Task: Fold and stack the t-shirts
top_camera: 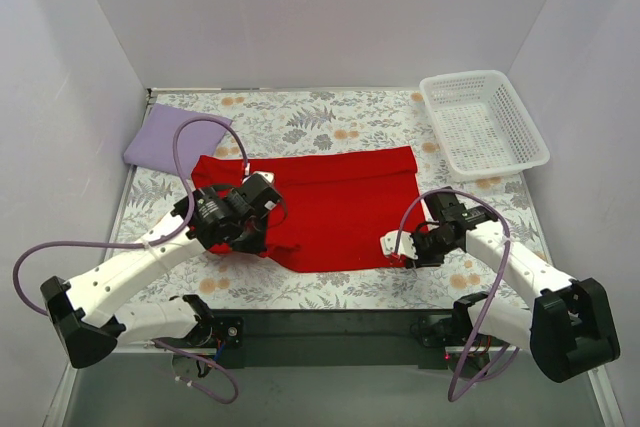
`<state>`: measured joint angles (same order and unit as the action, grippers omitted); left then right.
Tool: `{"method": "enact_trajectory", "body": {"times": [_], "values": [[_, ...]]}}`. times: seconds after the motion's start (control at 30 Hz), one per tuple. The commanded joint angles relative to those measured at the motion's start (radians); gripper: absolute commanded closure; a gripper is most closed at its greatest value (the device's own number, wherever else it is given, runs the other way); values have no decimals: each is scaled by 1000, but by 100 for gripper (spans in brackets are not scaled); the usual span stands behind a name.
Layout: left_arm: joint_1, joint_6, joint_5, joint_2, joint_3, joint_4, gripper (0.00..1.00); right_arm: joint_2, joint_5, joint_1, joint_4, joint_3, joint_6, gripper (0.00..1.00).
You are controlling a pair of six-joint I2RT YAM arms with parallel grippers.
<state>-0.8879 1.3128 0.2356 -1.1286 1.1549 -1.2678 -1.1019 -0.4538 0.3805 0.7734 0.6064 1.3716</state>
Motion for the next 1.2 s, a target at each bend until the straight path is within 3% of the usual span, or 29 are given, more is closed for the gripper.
{"method": "enact_trajectory", "body": {"times": [0.0, 0.33, 0.83, 1.07, 1.17], "values": [[-5, -41, -7, 38, 9, -33, 100, 4, 112, -26, 26, -36, 89, 63], [-5, -72, 24, 61, 86, -122, 100, 20, 109, -91, 27, -46, 90, 63], [-5, 3, -71, 142, 114, -127, 100, -70, 67, -137, 20, -53, 115, 65], [-5, 71, -97, 181, 71, -127, 100, -79, 89, -135, 6, -79, 123, 71], [-5, 100, -117, 191, 42, -127, 100, -82, 87, -137, 6, -82, 115, 78]]}}
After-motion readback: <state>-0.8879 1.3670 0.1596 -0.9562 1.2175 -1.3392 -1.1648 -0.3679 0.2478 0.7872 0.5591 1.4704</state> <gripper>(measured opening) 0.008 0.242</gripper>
